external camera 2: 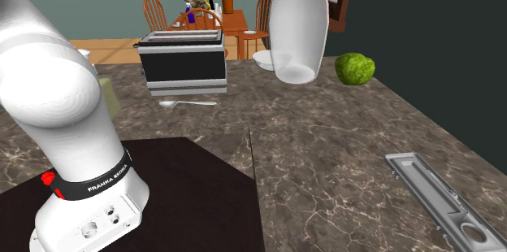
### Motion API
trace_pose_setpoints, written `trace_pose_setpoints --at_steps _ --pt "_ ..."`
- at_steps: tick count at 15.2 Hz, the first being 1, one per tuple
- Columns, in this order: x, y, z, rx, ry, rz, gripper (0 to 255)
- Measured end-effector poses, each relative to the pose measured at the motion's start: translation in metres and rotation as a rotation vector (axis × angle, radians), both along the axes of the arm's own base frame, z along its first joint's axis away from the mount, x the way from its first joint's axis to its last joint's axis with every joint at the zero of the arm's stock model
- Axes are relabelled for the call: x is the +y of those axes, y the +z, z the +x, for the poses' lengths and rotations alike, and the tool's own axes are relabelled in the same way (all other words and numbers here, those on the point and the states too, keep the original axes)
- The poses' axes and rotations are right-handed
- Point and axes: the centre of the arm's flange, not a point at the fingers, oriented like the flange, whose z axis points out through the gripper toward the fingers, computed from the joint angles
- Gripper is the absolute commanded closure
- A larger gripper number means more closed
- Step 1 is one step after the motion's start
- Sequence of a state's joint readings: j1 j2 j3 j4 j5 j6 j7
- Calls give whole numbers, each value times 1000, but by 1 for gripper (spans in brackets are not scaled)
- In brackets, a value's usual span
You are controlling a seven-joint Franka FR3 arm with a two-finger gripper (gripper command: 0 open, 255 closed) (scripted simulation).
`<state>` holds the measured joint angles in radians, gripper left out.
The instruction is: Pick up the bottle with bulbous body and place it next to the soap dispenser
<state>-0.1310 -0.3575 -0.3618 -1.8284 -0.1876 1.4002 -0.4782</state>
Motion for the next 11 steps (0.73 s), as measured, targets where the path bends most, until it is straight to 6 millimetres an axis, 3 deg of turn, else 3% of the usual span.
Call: trace_pose_setpoints --at_steps 11 --pt "-1 58 -2 0 0 0 255"
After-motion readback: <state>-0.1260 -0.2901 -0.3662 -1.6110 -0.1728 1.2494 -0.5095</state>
